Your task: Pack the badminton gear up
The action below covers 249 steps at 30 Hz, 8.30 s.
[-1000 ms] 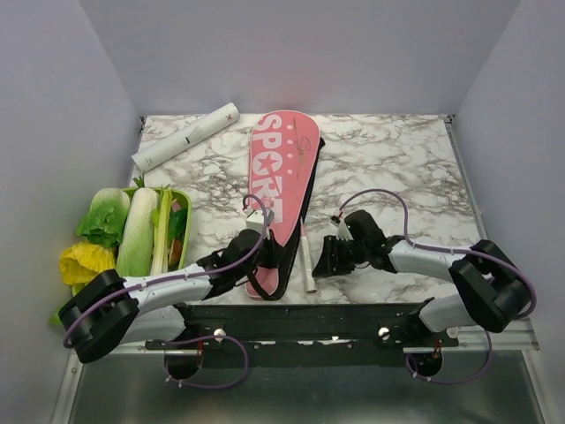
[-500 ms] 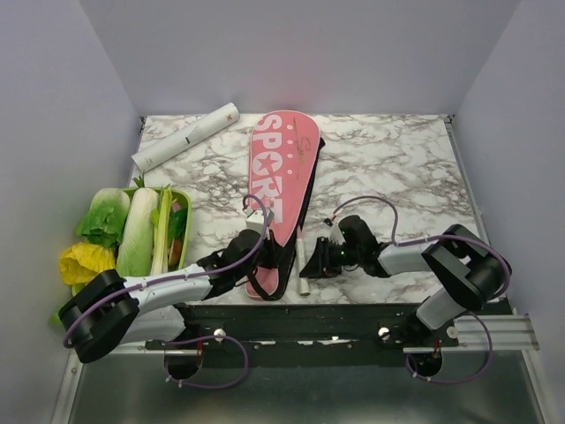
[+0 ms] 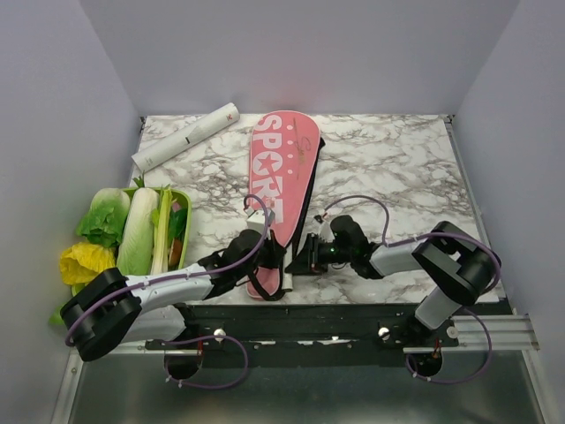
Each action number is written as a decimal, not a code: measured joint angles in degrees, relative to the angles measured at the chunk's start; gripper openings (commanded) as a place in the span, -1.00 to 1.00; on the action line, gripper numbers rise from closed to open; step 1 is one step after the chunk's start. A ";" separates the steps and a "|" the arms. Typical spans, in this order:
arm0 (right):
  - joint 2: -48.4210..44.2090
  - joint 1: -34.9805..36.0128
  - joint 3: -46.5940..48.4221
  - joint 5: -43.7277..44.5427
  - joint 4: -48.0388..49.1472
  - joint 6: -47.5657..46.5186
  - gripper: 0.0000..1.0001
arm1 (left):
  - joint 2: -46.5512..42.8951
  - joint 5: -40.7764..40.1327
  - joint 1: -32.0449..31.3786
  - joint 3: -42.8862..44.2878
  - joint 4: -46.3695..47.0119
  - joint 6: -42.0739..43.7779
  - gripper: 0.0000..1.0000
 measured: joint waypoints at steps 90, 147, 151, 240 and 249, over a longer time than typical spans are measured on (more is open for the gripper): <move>25.42 -26.80 53.09 28.81 -42.71 -8.87 0.13 | -14.64 15.80 -4.90 -12.11 2.12 2.32 -1.00; -1.86 -34.38 20.41 37.42 -42.23 -4.07 -0.99 | 23.19 -12.26 -15.76 18.21 -14.80 -1.73 -0.28; -4.09 -34.38 18.67 37.90 -42.82 -3.17 -0.99 | 23.89 -12.68 -12.85 18.29 -13.27 -0.11 -0.28; -16.83 -48.15 12.09 36.87 -54.66 -8.87 -0.99 | 31.45 9.90 3.45 22.62 -0.94 8.50 -0.63; -21.99 -46.40 9.03 34.91 -54.49 -8.61 -0.99 | 32.76 11.10 3.50 23.43 0.13 8.50 -0.64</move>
